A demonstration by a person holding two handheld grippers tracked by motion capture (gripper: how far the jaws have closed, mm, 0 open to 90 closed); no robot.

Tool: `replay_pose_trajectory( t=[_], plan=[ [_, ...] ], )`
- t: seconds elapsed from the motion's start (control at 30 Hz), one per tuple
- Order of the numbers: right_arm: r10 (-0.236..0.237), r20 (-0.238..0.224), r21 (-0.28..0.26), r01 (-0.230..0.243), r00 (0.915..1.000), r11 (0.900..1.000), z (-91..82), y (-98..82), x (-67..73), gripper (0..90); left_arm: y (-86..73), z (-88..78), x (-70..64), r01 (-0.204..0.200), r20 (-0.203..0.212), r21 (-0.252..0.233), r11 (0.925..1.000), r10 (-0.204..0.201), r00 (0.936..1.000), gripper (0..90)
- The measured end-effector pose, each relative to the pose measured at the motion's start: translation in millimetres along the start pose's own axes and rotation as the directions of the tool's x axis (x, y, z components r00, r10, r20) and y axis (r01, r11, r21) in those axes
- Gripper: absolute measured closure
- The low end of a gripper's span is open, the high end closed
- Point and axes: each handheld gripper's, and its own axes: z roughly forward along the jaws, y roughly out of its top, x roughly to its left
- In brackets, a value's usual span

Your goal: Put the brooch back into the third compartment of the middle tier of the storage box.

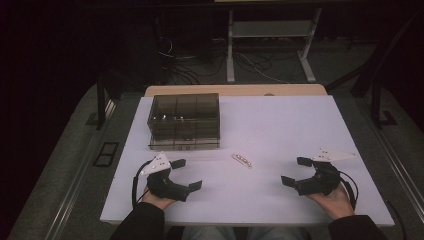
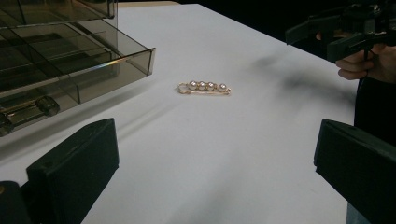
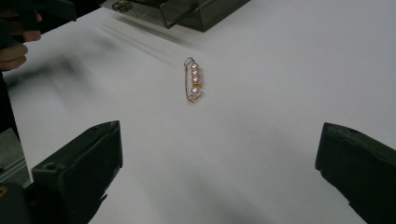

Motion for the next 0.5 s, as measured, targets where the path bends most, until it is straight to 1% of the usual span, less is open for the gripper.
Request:
replay_pose_trajectory(
  t=[0.17, 0.5],
  plan=[
    [-0.004, -0.002, -0.002, 0.004, 1.0, 1.0, 0.2, 0.2, -0.1, 0.3, -0.4, -1.0, 0.4, 0.008, -0.005, -0.004, 1.0, -0.008, 1.0, 0.0],
    [-0.001, -0.009, -0.002, 0.001, 1.0, 1.0, -1.0, 0.2, 0.6, 0.3, -0.6, -1.0, 0.5, 0.007, -0.003, -0.002, 1.0, -0.007, 1.0, 0.0]
  ],
)
